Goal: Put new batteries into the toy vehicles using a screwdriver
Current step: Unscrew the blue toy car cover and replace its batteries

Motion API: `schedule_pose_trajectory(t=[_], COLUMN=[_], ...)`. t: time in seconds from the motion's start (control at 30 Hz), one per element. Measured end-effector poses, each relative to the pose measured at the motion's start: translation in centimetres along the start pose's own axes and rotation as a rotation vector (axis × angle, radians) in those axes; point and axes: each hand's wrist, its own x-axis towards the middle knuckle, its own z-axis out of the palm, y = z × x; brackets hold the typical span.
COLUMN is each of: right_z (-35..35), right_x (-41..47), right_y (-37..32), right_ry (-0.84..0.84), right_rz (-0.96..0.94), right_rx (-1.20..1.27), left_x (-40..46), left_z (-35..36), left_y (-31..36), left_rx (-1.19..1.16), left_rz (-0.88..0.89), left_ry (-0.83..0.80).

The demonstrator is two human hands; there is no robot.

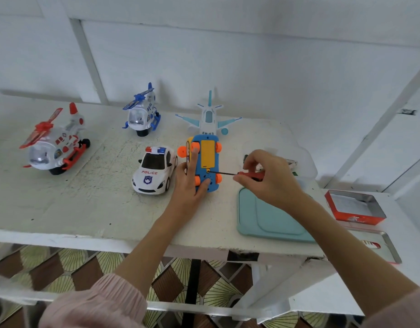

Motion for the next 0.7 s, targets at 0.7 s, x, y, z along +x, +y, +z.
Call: schedule_pose_trajectory(t=[0.7], right_z=[-0.8], right_x=[1.1], right_y=[-0.9], right_ry=[0.008], right_rz=[0.028], right_rx=[0.074], left_x=[-0.3], left_z=[0.0], left_y=[-0.1], left_rx=[-0.022], left_rz=[-0.035], left_ry=[-0.015])
